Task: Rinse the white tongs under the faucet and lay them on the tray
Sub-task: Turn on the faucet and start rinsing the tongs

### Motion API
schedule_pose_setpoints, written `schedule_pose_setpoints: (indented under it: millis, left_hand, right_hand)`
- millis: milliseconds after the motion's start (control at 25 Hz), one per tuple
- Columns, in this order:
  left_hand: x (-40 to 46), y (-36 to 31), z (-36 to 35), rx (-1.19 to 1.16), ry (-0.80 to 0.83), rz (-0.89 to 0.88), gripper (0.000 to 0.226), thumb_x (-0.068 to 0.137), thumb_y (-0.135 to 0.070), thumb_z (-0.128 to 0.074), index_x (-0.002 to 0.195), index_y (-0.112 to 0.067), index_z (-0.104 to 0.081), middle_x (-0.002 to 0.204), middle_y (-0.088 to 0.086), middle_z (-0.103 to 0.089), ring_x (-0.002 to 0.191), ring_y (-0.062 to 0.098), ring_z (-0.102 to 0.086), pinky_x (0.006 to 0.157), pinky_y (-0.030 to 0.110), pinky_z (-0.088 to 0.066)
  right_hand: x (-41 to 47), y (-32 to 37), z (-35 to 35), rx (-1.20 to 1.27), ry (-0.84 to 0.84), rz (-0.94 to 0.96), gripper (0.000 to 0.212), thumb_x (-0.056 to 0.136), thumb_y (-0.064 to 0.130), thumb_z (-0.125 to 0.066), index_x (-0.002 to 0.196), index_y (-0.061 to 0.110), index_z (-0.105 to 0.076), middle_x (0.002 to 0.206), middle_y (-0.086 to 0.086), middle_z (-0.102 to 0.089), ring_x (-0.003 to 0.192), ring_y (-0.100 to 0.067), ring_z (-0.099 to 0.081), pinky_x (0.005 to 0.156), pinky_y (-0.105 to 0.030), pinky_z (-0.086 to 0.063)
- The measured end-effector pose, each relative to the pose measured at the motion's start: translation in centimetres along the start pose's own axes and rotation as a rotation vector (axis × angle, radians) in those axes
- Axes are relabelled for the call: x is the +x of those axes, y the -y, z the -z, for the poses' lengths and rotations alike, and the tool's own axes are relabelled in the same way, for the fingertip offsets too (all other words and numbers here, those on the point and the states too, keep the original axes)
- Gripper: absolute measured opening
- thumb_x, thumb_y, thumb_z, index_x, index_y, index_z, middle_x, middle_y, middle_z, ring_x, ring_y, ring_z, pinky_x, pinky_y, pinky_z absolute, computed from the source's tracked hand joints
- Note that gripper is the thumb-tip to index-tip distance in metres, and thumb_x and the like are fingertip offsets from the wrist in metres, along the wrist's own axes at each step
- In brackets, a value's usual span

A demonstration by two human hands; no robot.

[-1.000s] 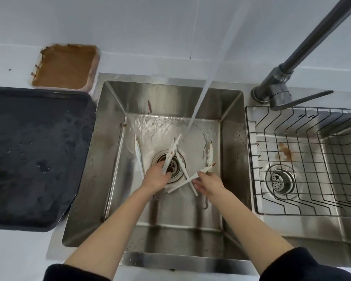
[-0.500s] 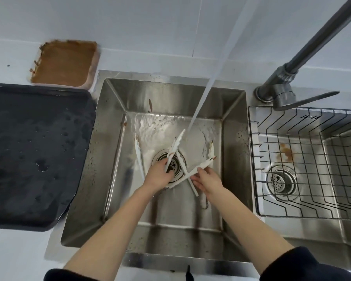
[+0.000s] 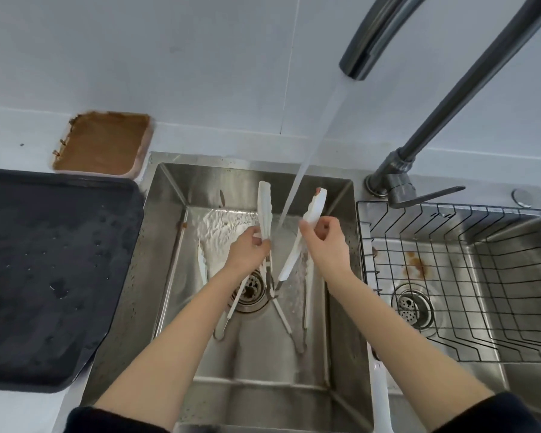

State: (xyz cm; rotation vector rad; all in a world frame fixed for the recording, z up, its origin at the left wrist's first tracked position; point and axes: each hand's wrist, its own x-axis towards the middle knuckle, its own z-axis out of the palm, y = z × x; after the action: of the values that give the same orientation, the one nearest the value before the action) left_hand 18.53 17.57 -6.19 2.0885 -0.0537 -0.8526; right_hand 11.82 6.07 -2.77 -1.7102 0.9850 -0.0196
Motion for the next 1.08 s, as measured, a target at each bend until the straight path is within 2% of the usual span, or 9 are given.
schedule_pose_setpoints:
  millis: [240,360,480,600,680,760,840,960,1080]
  left_hand:
    - [1.6,-3.2,-1.1,-0.093,-0.026,-0.036,0.036,0.094,-0.022,-0.043,0.128,-0.010,-0.046,0.124,0.017,-0.058,0.112,0.033,-0.057,0.099,0.045,-0.047]
    - [2.0,-3.9,-1.5,-0.151,-0.053,-0.053,0.031,0.093,-0.022,-0.045,0.119,-0.005,-0.050,0.119,0.016,-0.059,0.107,0.032,-0.060,0.096,0.047,-0.049]
    - [1.6,-4.1,-1.4,-0.129,-0.047,-0.089,0.033,0.094,-0.025,-0.044,0.120,-0.004,-0.048,0.114,0.011,-0.058,0.099,0.028,-0.060,0.093,0.043,-0.051]
    - [0.6,-3.4,-0.7,-0.124,0.020,-0.111,0.037,0.094,-0.028,-0.045,0.125,-0.009,-0.046,0.101,0.002,-0.054,0.081,0.015,-0.055,0.069,0.025,-0.051]
    - [-0.1,-2.7,-0.4,-0.141,0.076,-0.105,0.035,0.093,-0.030,-0.046,0.124,-0.013,-0.047,0.090,-0.003,-0.054,0.074,0.011,-0.056,0.063,0.020,-0.047]
    - [-0.4,-2.1,-0.3,-0.187,0.104,-0.082,0.037,0.092,-0.035,-0.047,0.121,-0.013,-0.048,0.089,-0.002,-0.056,0.077,0.016,-0.061,0.070,0.028,-0.049]
    - [-0.7,-2.1,-0.2,-0.185,0.108,-0.074,0.039,0.092,-0.041,-0.045,0.118,-0.013,-0.048,0.088,-0.002,-0.057,0.073,0.017,-0.062,0.067,0.030,-0.047]
    - [-0.9,-2.8,-0.2,-0.134,0.110,-0.127,0.035,0.092,-0.046,-0.040,0.105,-0.016,-0.051,0.073,-0.004,-0.053,0.063,0.014,-0.056,0.057,0.025,-0.045]
    - [-0.7,-4.1,0.0,-0.131,0.099,-0.192,0.032,0.092,-0.044,-0.042,0.101,-0.016,-0.052,0.072,-0.004,-0.056,0.068,0.014,-0.056,0.066,0.026,-0.047]
  right_hand:
    - [-0.4,1.7,2.2,-0.009,-0.082,0.138,0.035,0.088,0.038,-0.056,0.113,0.015,-0.049,0.076,0.011,-0.052,0.071,-0.004,-0.053,0.063,-0.014,-0.043]
    - [-0.7,1.8,2.9,-0.035,-0.120,0.169,0.032,0.089,0.038,-0.053,0.113,0.016,-0.052,0.081,0.001,-0.057,0.082,-0.019,-0.061,0.063,-0.015,-0.043]
    - [-0.4,1.5,3.1,-0.044,-0.114,0.148,0.024,0.092,0.037,-0.047,0.105,0.017,-0.053,0.098,-0.019,-0.063,0.087,-0.028,-0.062,0.074,-0.034,-0.052]
    - [0.5,0.8,2.8,-0.006,-0.075,0.079,0.026,0.094,0.036,-0.042,0.093,0.012,-0.055,0.086,-0.020,-0.059,0.077,-0.024,-0.056,0.087,-0.049,-0.051]
    - [1.0,0.2,2.3,0.054,-0.045,0.016,0.028,0.095,0.034,-0.040,0.093,0.012,-0.057,0.080,-0.008,-0.059,0.076,-0.021,-0.054,0.088,-0.048,-0.051]
    - [1.0,-0.5,2.0,0.097,-0.022,-0.038,0.027,0.096,0.032,-0.037,0.091,0.013,-0.056,0.076,0.001,-0.060,0.074,-0.019,-0.054,0.083,-0.042,-0.053]
    - [0.7,-1.3,1.9,0.131,-0.018,-0.077,0.027,0.096,0.028,-0.035,0.083,0.013,-0.054,0.075,0.000,-0.059,0.070,-0.016,-0.055,0.075,-0.036,-0.051]
    - [0.5,-2.3,1.9,0.179,-0.018,-0.143,0.032,0.095,0.025,-0.033,0.070,0.015,-0.050,0.071,-0.002,-0.058,0.068,-0.013,-0.057,0.071,-0.030,-0.052]
    - [0.9,-2.0,1.5,0.190,0.013,-0.181,0.030,0.095,0.024,-0.031,0.076,0.013,-0.052,0.069,-0.001,-0.057,0.071,-0.015,-0.060,0.069,-0.030,-0.053]
